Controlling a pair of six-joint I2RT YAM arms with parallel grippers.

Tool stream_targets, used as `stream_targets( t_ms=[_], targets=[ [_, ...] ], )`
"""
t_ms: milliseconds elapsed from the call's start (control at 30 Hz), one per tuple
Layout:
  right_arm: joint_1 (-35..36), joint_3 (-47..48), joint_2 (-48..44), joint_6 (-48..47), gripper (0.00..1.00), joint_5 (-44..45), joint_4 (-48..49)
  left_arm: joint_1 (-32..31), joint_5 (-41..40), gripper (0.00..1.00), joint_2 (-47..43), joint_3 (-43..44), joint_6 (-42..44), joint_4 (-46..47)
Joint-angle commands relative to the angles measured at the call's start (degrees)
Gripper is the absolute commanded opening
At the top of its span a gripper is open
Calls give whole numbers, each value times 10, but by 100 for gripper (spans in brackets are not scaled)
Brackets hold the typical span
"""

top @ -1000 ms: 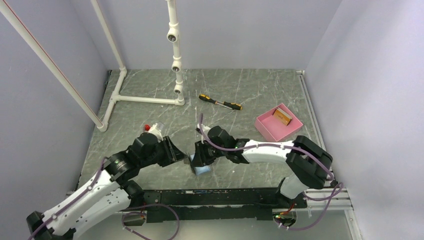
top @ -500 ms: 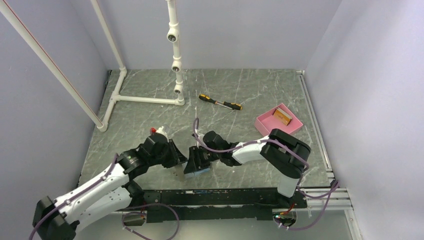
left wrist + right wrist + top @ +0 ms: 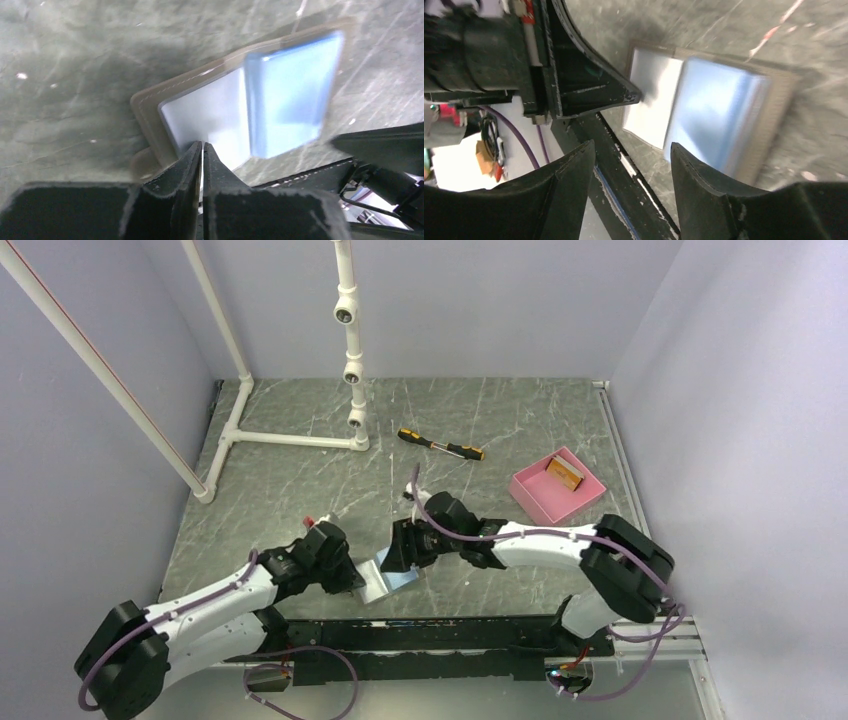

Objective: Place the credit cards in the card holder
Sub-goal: Open the card holder at the center of the board.

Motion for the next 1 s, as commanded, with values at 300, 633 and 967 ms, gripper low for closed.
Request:
stream_targets(
  t_ms=[300, 633, 967],
  targets=[
    [-24, 16, -25, -16, 50, 75, -96, -1, -14, 9, -69, -61, -43, -15],
    [-23, 24, 9, -31, 51, 81, -88, -1, 5, 6, -32, -64, -40, 28],
    [9, 39, 45, -9, 46, 15, -12, -2, 7, 5, -19, -66, -42, 47]
  ],
)
